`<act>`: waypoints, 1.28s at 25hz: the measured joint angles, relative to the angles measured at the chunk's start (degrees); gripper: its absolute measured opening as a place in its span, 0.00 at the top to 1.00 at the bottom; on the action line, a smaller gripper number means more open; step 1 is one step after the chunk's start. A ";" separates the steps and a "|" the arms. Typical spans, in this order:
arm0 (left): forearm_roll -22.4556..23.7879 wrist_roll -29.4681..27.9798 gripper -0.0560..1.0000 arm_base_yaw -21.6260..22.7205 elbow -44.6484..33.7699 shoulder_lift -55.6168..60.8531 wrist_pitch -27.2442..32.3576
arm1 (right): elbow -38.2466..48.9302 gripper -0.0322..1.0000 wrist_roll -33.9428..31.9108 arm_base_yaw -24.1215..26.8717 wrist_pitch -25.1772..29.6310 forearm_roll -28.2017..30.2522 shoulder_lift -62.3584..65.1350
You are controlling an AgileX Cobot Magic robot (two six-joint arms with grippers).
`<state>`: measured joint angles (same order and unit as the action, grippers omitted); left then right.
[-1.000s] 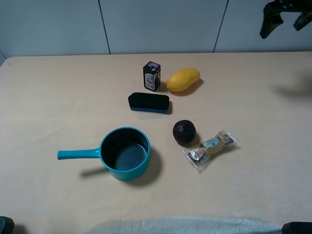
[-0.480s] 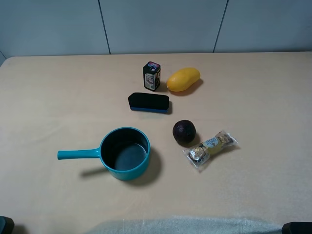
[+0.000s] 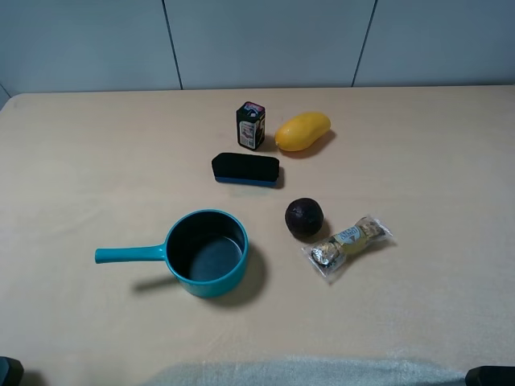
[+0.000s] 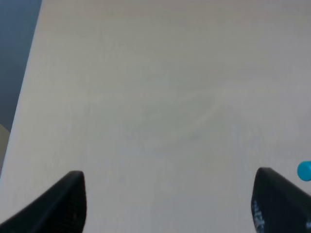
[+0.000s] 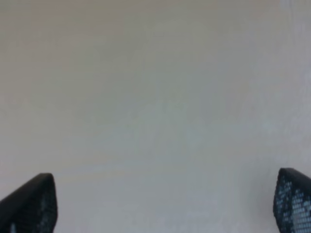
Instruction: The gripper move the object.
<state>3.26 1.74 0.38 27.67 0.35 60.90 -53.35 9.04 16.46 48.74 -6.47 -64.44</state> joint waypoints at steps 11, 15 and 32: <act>0.00 0.00 0.28 0.00 0.00 0.00 0.00 | 17.28 0.32 2.41 -7.10 4.77 -1.53 31.09; 0.00 0.00 0.28 0.00 0.00 0.00 0.00 | 19.62 0.32 1.44 -8.65 7.73 -0.92 37.14; 0.00 0.00 0.28 0.00 0.00 0.00 0.00 | 24.39 0.32 -2.62 -8.65 9.76 1.50 57.17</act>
<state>3.26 1.74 0.38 27.67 0.35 60.90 -28.97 6.42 7.81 58.50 -4.97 -7.27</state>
